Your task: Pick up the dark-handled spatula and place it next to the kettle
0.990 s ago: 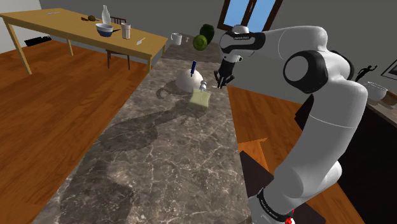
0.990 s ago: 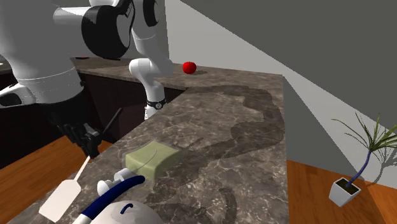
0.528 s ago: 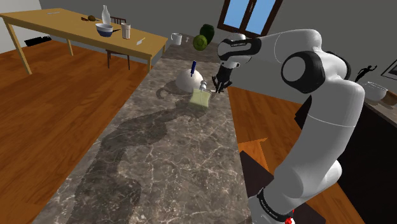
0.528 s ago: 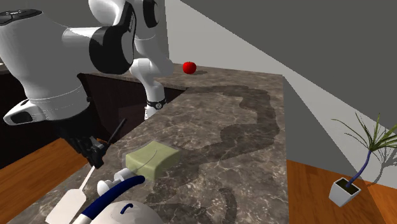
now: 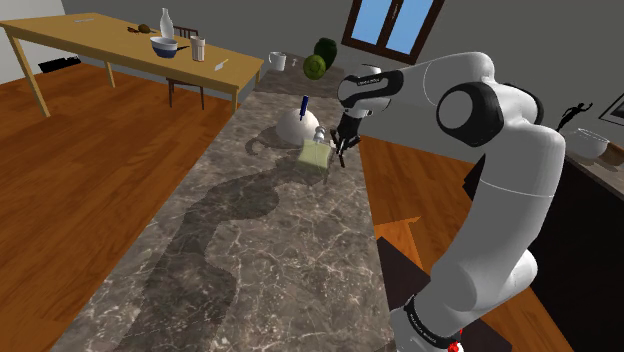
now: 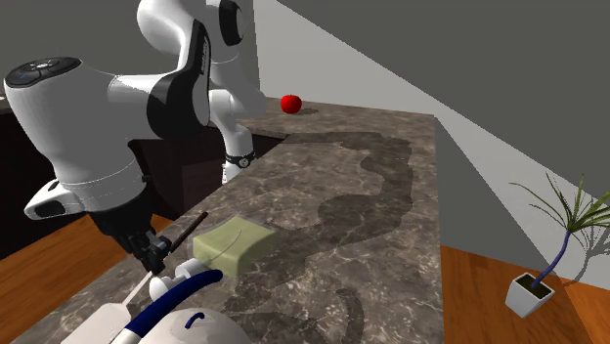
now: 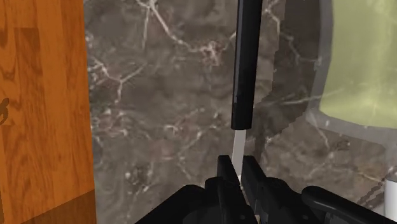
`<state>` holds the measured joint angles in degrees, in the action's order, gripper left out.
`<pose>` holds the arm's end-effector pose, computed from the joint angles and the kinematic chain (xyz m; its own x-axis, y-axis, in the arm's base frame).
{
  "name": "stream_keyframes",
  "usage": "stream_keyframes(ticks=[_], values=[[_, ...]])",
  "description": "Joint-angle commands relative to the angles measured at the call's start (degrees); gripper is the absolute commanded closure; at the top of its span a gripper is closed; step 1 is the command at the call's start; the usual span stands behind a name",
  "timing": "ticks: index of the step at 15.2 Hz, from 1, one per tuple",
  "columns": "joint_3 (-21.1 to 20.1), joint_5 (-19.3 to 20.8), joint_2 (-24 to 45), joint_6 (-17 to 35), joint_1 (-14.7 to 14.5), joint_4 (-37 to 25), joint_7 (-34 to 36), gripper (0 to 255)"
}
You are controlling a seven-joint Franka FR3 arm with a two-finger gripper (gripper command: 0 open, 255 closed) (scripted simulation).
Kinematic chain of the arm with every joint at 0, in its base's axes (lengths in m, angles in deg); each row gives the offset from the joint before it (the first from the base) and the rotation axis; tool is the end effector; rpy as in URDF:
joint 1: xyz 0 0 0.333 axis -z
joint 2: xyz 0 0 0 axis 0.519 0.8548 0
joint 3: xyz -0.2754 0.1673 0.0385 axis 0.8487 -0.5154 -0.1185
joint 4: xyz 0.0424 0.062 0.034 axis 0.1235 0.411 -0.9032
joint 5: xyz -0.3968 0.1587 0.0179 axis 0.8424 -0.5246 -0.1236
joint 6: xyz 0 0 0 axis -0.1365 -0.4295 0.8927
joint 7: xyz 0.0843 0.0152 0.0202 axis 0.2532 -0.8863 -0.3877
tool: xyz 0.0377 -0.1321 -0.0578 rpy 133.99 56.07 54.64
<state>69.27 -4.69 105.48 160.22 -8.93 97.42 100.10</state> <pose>0.6155 -0.2930 0.3069 0.6550 -0.7527 -0.0668 -0.7543 -0.6565 0.0008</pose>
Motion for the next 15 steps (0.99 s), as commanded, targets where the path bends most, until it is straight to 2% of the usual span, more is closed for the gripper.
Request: stream_keyframes(ticks=[1, 8, 9, 14, 15], values=[[-0.04, -0.05, 0.43, 1.12, -0.03, 0.67, -0.01, 255], [-0.04, -0.05, 0.44, 1.12, -0.03, 0.65, -0.01, 255], [-0.04, -0.05, 0.44, 1.11, -0.03, 0.64, -0.01, 0], [-0.04, -0.05, 0.44, 1.11, -0.03, 0.64, -0.01, 0], [0.01, 0.03, -0.19, -0.57, -0.01, -0.41, 0.04, 0]])
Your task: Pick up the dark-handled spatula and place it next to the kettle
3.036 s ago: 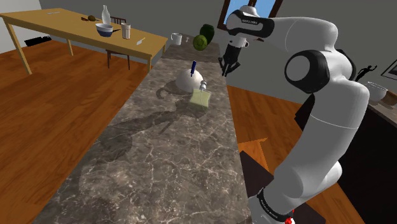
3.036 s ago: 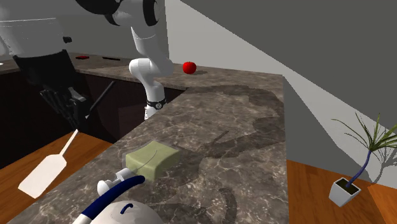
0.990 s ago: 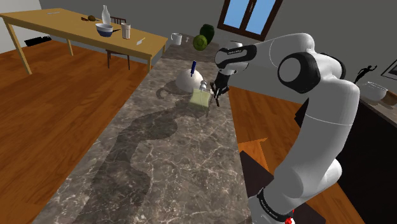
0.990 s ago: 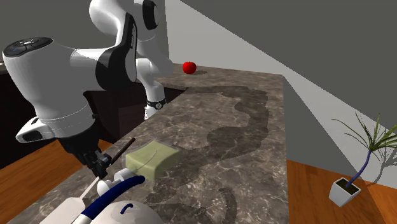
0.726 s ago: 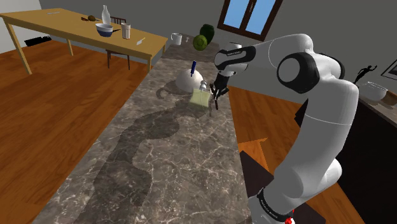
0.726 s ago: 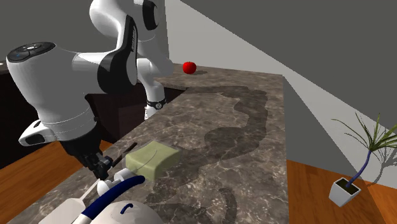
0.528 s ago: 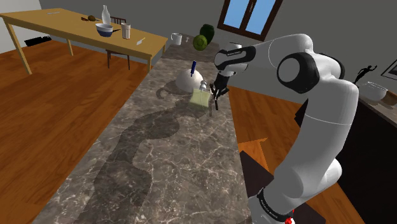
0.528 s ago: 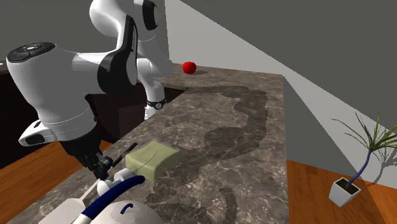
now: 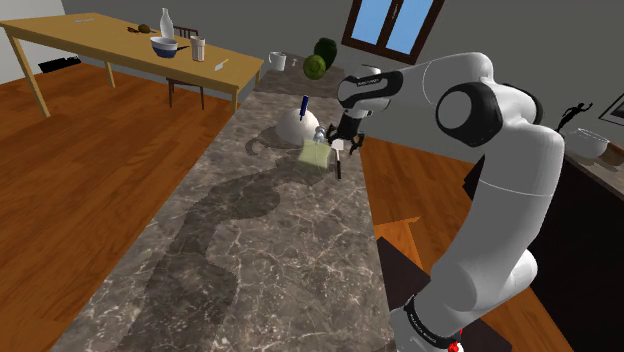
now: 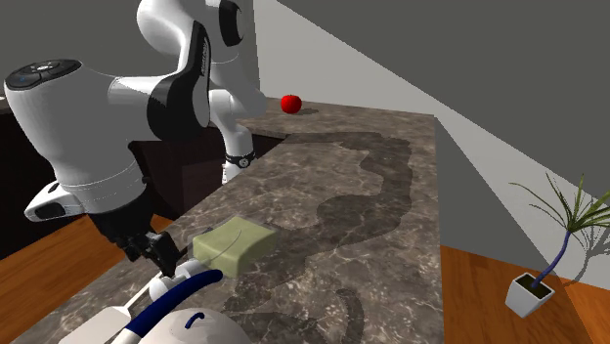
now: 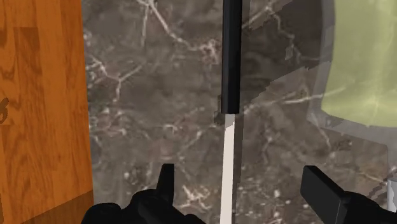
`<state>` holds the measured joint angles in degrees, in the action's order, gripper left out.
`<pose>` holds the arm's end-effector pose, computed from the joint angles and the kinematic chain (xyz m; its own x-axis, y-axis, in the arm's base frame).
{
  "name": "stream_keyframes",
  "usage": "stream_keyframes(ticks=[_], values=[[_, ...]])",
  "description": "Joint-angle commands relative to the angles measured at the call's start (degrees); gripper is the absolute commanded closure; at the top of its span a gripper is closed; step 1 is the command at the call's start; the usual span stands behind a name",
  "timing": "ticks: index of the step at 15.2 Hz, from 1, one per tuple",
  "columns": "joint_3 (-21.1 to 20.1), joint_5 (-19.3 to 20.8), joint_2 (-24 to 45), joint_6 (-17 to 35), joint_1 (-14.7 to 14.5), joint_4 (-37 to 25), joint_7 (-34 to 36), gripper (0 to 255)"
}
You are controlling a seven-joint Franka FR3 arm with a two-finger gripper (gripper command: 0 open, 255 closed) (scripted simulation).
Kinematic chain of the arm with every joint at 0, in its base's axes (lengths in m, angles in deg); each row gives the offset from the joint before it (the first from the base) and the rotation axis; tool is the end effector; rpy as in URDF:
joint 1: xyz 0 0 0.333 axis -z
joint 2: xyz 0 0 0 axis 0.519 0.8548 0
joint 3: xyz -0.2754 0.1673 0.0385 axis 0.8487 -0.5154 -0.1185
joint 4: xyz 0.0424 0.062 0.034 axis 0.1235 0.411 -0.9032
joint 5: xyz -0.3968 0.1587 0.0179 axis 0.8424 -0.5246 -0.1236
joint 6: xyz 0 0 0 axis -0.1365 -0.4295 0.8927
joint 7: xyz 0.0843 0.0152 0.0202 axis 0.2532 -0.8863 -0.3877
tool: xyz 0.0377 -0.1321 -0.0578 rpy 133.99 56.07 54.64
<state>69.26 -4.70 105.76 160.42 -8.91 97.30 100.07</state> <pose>0.6163 -0.2936 0.3048 0.6552 -0.7525 -0.0661 -0.7542 -0.6567 0.0007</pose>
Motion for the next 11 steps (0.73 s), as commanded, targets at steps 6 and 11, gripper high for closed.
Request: stream_keyframes(ticks=[6, 11], values=[[0.11, 0.23, -1.88, -5.61, 0.04, -3.73, 0.20, 0], [0.11, 0.23, -1.87, -5.61, 0.04, -3.73, 0.20, 0]])
